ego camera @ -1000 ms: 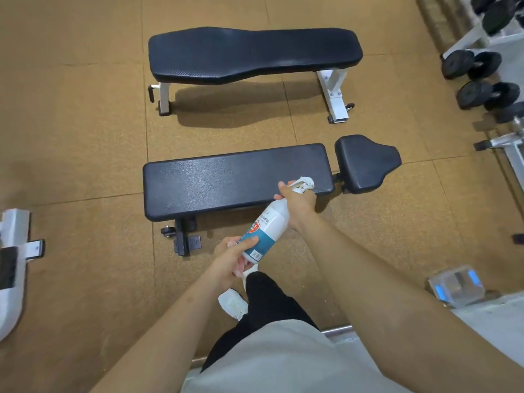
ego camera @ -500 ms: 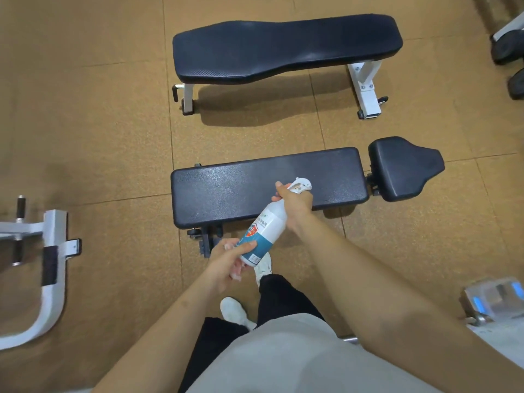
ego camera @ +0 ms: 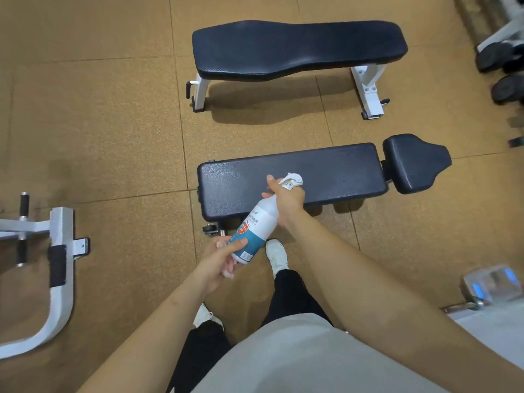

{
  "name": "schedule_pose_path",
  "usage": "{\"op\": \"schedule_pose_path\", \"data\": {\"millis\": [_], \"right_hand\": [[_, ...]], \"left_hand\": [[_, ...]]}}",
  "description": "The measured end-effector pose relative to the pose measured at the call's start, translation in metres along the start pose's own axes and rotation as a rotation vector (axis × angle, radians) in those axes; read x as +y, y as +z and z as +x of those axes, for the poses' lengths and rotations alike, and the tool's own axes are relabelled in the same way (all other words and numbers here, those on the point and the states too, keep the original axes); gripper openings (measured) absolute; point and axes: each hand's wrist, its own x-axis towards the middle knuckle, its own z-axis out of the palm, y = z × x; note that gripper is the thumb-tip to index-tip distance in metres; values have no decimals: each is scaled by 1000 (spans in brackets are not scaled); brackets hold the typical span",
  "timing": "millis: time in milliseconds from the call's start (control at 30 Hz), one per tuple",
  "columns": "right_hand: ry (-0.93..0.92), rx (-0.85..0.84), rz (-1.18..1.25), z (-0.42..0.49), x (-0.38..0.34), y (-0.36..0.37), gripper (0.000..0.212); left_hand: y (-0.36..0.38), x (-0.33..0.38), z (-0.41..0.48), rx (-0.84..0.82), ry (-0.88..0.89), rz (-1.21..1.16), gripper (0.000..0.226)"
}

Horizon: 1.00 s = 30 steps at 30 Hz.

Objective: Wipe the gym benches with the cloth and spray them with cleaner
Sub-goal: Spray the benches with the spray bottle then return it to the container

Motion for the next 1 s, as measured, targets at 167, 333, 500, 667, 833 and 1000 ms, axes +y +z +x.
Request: {"op": "schedule_pose_path", "data": {"millis": [167, 333, 500, 667, 833, 1000], "right_hand": [[-14, -25, 4, -46, 50, 62, 15], [13, 36, -66, -76, 87, 117, 21], [2, 5, -58, -78, 92, 151, 18], [44, 58, -32, -59, 82, 182, 21], [61, 25, 69, -37, 64, 212, 13], [94, 136, 45, -12, 53, 234, 26]], "left_hand": [[-82, -5, -41, 39, -6, -61, 54], [-142, -4, -72, 83, -32, -103, 42], [-170, 16, -74, 85, -41, -102, 26], [-193, 49, -56, 73, -47, -31, 60], [-213, 91, -30, 97, -85, 20, 60], [-227, 136, -6, 69, -109, 110, 84]]}}
